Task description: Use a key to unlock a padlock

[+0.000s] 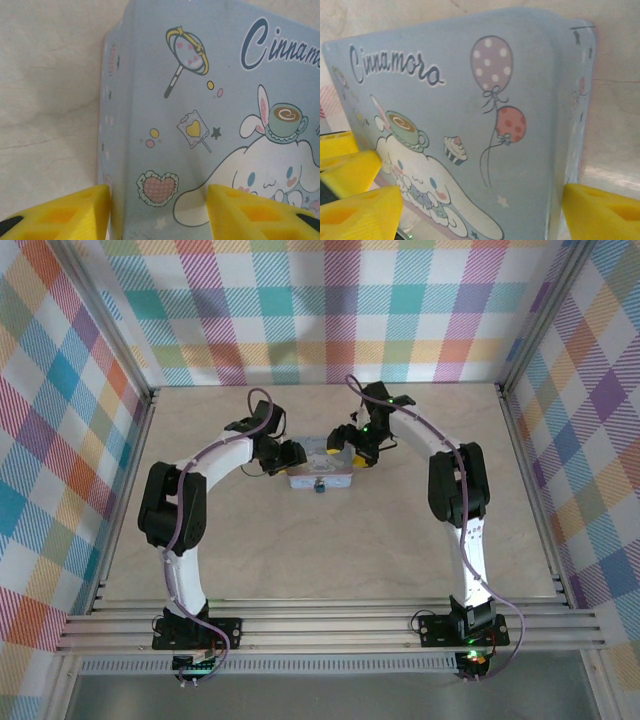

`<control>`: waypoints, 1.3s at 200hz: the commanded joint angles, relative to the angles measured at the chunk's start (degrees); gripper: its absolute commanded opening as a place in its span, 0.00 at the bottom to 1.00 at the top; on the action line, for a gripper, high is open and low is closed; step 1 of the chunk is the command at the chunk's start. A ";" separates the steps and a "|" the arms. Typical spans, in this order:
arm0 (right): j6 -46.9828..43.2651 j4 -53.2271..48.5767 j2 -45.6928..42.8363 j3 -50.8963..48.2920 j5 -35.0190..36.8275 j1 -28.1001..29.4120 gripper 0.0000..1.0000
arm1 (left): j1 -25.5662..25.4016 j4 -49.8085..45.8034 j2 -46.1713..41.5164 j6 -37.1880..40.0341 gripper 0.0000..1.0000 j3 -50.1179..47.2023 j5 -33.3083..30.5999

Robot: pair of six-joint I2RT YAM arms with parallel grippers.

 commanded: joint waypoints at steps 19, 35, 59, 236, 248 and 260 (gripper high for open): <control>2.34 1.45 -5.86 -2.02 -1.64 -0.30 0.88 | 4.00 -9.56 -6.43 -1.63 0.63 1.29 -12.29; 4.54 4.68 -9.22 -5.82 -1.88 -0.37 0.88 | 6.49 -11.51 -7.43 -1.94 0.64 1.63 -13.94; 7.34 8.41 -13.49 -11.82 -2.37 -0.38 0.88 | 10.87 -13.40 -7.36 -2.25 0.63 2.21 -15.00; 9.45 14.84 -29.00 -34.33 4.67 -0.37 0.87 | 21.69 -20.28 14.60 -3.70 0.40 16.74 -11.11; 9.47 14.77 -29.21 -34.57 4.65 -0.37 0.87 | 21.70 -19.31 15.24 -3.46 0.40 16.73 -10.23; 9.43 14.60 -29.58 -35.07 4.50 -0.39 0.87 | 21.70 -19.37 16.09 -3.41 0.40 17.37 -9.53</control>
